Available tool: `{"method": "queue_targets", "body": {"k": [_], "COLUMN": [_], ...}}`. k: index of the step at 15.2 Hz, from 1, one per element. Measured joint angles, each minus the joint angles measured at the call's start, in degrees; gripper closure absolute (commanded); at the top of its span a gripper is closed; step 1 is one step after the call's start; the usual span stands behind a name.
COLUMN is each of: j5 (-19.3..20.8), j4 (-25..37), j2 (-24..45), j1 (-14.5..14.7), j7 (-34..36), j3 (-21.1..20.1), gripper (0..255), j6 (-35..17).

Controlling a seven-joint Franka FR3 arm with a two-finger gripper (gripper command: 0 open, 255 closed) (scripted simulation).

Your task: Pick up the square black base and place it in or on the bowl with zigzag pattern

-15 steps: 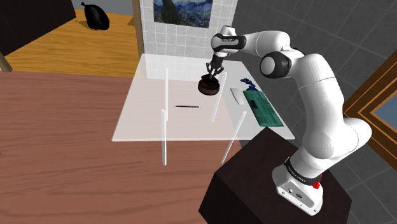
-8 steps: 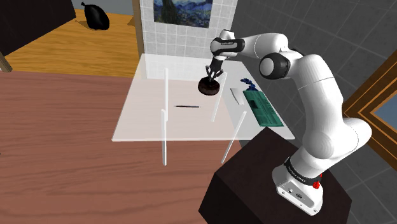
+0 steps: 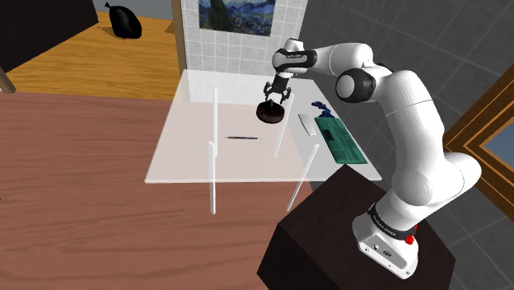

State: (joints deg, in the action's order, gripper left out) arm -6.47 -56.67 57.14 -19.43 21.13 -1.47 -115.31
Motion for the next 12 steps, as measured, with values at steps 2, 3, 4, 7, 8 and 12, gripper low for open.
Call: {"method": "queue_targets", "body": {"k": [2,3,4,7,8,12], "j5": [0.0,0.0,-0.01,0.05,0.07,0.08], "j4": [0.0,-0.21,-1.15,0.97,1.32,1.24], "j2": [0.0,-0.69,-2.12,-3.04,-3.15,-3.39], "j1": [0.0,-0.09,-0.11,-0.57,-0.54,-0.47], "j7": [0.0,-0.03,0.04,-0.11,-0.02,0.07], "j3": [0.0,0.01,0.02,0.09,0.1,0.09], "gripper": [0,0,0,0,0,0], "j6": [0.0,0.52,1.01,3.99,4.46,4.65]}}
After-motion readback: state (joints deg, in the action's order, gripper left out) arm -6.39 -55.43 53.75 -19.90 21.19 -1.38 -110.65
